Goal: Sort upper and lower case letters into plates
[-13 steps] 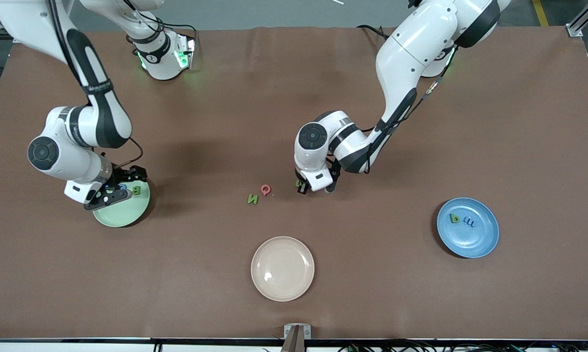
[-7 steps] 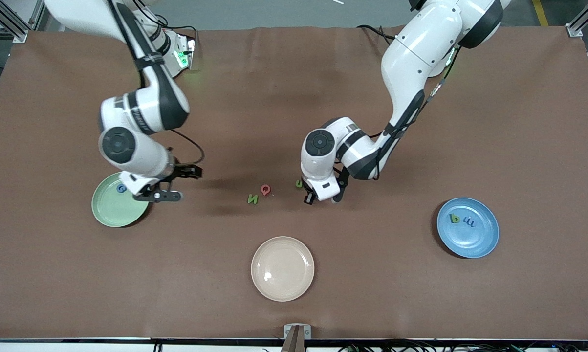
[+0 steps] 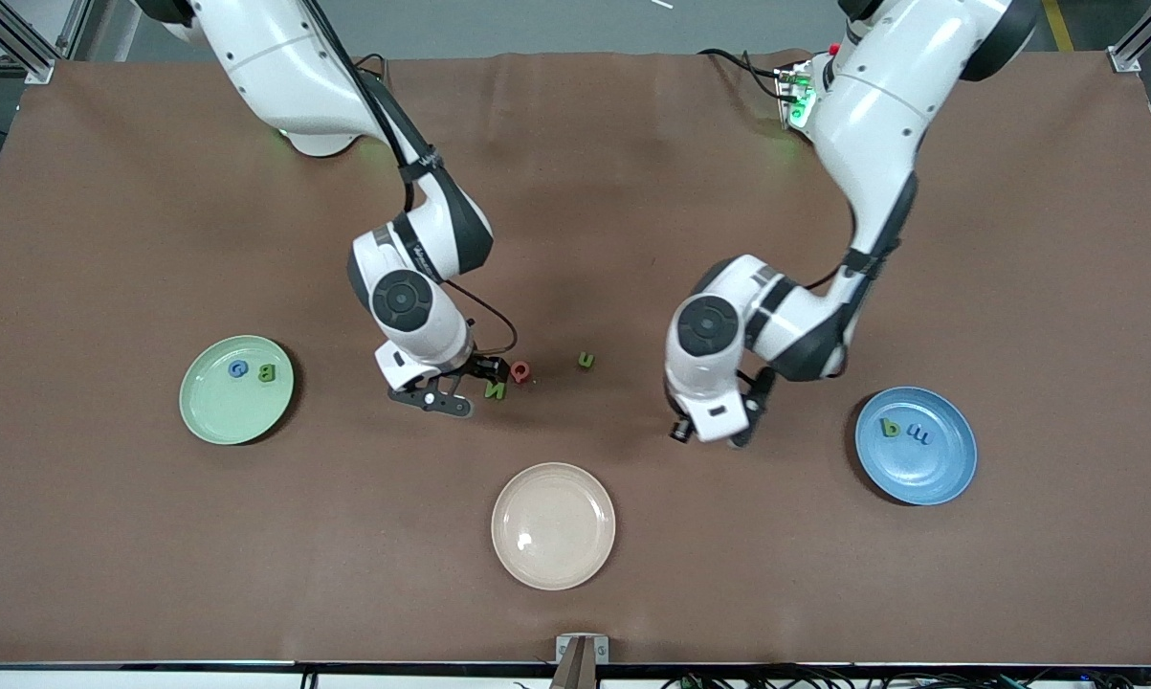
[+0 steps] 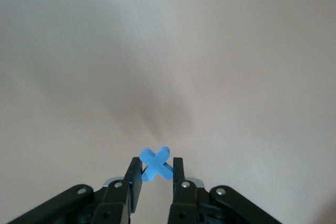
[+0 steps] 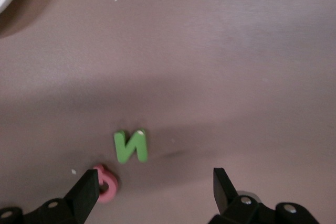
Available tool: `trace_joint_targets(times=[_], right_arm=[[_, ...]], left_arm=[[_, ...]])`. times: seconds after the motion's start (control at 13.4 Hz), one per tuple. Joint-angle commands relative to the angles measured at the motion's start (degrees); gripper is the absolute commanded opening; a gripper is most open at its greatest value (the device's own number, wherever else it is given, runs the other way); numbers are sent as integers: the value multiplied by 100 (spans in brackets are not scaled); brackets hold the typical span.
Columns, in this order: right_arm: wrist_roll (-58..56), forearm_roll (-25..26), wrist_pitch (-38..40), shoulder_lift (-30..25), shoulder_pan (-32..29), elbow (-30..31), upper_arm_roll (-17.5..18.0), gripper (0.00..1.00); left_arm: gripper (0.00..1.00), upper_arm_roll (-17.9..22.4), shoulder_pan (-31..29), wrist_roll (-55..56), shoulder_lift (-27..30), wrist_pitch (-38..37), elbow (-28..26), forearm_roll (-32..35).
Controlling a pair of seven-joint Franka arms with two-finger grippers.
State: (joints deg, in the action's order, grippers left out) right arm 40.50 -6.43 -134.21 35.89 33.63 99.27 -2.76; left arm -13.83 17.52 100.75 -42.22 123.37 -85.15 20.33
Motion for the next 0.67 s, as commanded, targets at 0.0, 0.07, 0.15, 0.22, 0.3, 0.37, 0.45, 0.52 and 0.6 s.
trace_joint_targets(times=[0.0,0.07,0.15,0.22,0.3,0.37,0.45,0.52,0.6], right_arm=[[54,-121,-148,286,117,-233,-67,94],[46,-104,-175,330,126,-233,-67,90],[46,-43,-184,374,135,-233,-67,87],[-7,-34,-184,418,135,-268,-67,84],[-16,-34,-184,462,144,-338,-67,81],[-25,-25,-184,515,170,-408,-67,78],[-25,-16,-193,594,205,-452,-67,74],[-25,-16,-193,629,205,-496,-76,72],[-33,-16,-193,647,205,-505,-76,69]], left_arm=[[0,-23,-327,-633,283,-514,-108,111],[0,-32,-528,-914,423,-690,-142,120],[0,-41,-765,-1300,546,-857,-256,120],[0,-41,-950,-1599,626,-859,-413,120],[0,-41,-1126,-1811,696,-859,-502,129],[0,-41,-1302,-2100,775,-859,-599,120],[0,-50,-1495,-2460,863,-859,-695,120],[0,-85,-1749,-2742,873,-859,-722,120],[0,-102,-1987,-3032,873,-833,-775,120]])
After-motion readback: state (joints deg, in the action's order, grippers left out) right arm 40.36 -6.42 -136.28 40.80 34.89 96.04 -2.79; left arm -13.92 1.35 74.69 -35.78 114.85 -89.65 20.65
